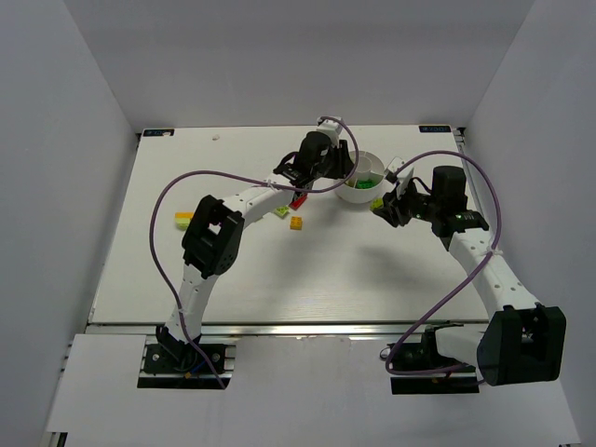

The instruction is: Sort the legos into containers by color

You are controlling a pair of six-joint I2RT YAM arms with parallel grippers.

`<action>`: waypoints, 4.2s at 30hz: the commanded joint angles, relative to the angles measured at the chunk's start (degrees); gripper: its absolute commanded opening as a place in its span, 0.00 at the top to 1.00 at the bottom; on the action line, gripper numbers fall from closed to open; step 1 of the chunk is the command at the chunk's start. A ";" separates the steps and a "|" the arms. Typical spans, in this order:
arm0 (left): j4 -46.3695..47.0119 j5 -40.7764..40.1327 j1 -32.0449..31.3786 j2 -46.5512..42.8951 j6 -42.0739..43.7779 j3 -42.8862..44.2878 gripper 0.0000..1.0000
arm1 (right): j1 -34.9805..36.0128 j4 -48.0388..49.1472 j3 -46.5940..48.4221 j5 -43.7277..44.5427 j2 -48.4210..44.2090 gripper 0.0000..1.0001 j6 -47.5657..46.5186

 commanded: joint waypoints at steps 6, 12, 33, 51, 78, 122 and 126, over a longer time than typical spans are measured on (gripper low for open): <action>-0.58 -1.06 -0.02 -0.37 0.33 2.27 0.43 | -0.43 1.33 -0.03 -1.21 -0.97 1.00 0.13; -0.58 -1.06 -0.02 0.07 0.33 3.33 0.42 | -0.43 1.24 -0.12 -1.03 -0.97 1.00 0.05; 2.77 -4.57 7.62 -35.70 -14.08 -40.94 0.46 | 2.28 -6.38 15.08 0.99 11.23 1.00 10.56; -12.70 -16.88 10.09 -75.33 -19.97 -64.52 0.29 | 5.45 -16.33 32.48 -9.92 30.22 0.93 -49.17; -11.74 -16.70 10.18 -78.42 -22.70 -68.39 0.27 | -0.15 -27.65 46.37 -20.14 35.85 1.00 -8.65; -12.71 -18.37 10.35 -80.53 -23.05 -69.18 0.27 | 8.00 -8.43 35.04 3.62 36.47 0.80 -48.38; -12.62 -18.19 10.35 -80.09 -23.05 -69.09 0.26 | 8.53 -7.37 34.95 4.41 37.53 0.70 -48.38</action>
